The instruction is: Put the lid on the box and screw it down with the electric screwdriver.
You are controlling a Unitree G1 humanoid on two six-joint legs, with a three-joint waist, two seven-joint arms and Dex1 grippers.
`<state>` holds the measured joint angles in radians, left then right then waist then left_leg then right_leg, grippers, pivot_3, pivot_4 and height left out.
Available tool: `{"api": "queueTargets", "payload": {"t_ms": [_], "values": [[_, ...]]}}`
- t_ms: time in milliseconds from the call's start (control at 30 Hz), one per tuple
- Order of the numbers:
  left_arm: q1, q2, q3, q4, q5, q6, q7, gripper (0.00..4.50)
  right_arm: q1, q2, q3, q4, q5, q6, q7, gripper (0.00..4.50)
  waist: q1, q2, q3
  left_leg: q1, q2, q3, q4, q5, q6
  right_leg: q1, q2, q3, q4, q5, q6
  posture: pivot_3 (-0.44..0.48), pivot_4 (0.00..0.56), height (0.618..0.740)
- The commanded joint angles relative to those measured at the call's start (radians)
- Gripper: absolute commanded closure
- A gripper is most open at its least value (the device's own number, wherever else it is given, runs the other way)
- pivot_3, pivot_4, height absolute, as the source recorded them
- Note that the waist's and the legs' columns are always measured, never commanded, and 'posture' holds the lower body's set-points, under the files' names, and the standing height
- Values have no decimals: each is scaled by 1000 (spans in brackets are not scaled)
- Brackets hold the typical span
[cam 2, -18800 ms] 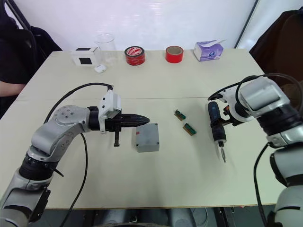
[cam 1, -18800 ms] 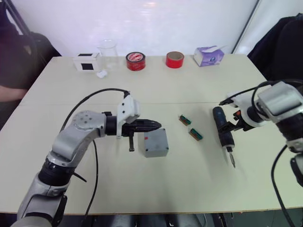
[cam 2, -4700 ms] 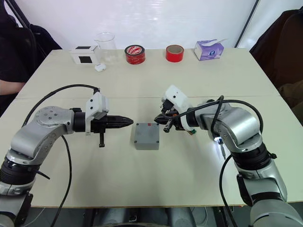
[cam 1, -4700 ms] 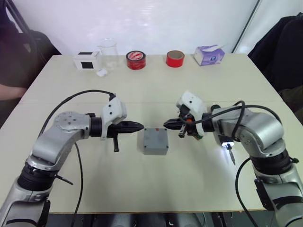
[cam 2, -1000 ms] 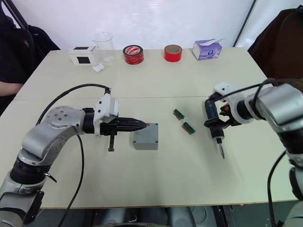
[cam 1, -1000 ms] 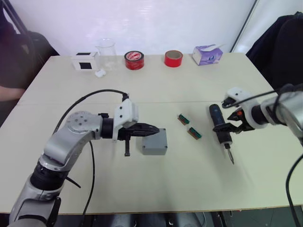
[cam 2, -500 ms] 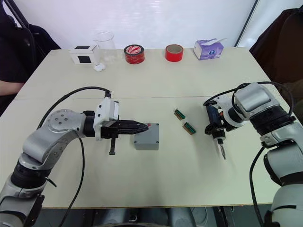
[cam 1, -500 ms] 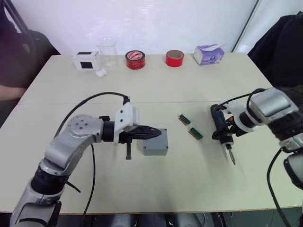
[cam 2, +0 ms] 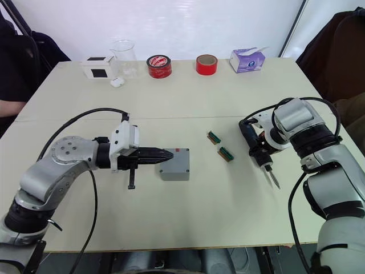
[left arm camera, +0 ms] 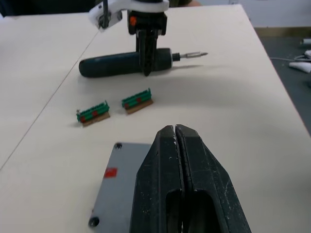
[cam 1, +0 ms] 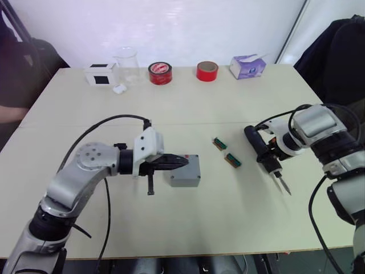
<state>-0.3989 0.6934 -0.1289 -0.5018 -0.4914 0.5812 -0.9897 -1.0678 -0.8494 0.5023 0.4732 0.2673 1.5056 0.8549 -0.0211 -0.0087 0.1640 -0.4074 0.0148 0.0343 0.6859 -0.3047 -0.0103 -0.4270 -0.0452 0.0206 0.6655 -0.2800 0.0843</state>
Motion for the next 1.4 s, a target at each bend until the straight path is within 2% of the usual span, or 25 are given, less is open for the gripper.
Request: {"api": "queueTargets", "payload": {"t_ms": [33,200,300,367,500,733,933,1133,1400], "values": [[22,15,44,-41,-9,-6,24,4500,-28,-51,-102,-171,28,13,-11,2645,5,2,1,-1,0,0,0,0,0,-1,0,0,0,0,0,0,150,740],[46,22,42,-55,-2,-9,48,4500,14,-54,-322,-462,147,-25,15,2645,8,3,2,-2,0,0,-1,0,0,-2,-1,0,0,0,0,0,150,740],[49,23,44,-53,-1,-9,54,4500,60,45,-528,-614,225,-74,-17,2645,7,3,2,-2,0,0,-1,0,0,-2,-1,0,-1,0,0,0,150,740],[42,19,28,-50,5,-3,60,4500,126,177,-682,-792,282,-237,-64,2645,7,2,1,-2,0,-1,-1,0,0,-1,0,0,-1,0,0,0,150,740],[32,25,11,-32,17,-6,50,4500,214,328,-792,-962,349,-322,-153,2645,11,2,1,-2,0,-2,-1,0,0,-1,0,-1,0,0,0,0,150,740],[-7,17,-23,27,46,-23,28,4500,403,473,-808,-1096,387,-570,-231,2645,9,0,0,-1,-2,-2,0,0,0,1,-2,-2,-1,1,1,0,150,740],[-9,7,-60,66,67,-39,5,4500,506,502,-756,-1118,370,-709,-269,2645,1,1,1,-1,0,-2,-1,1,-1,0,1,-1,0,0,1,0,150,740],[-31,-22,-143,171,159,-92,-8,4500,611,531,-655,-1118,338,-828,-279,2645,7,1,1,0,-1,-2,-1,1,-1,1,1,-1,0,0,1,0,150,740],[-30,-76,-148,264,184,-122,-1,4500,678,535,-574,-1063,278,-959,-279,2645,8,1,0,0,-1,-2,-1,1,-1,1,1,-2,0,0,1,0,150,740]]}}
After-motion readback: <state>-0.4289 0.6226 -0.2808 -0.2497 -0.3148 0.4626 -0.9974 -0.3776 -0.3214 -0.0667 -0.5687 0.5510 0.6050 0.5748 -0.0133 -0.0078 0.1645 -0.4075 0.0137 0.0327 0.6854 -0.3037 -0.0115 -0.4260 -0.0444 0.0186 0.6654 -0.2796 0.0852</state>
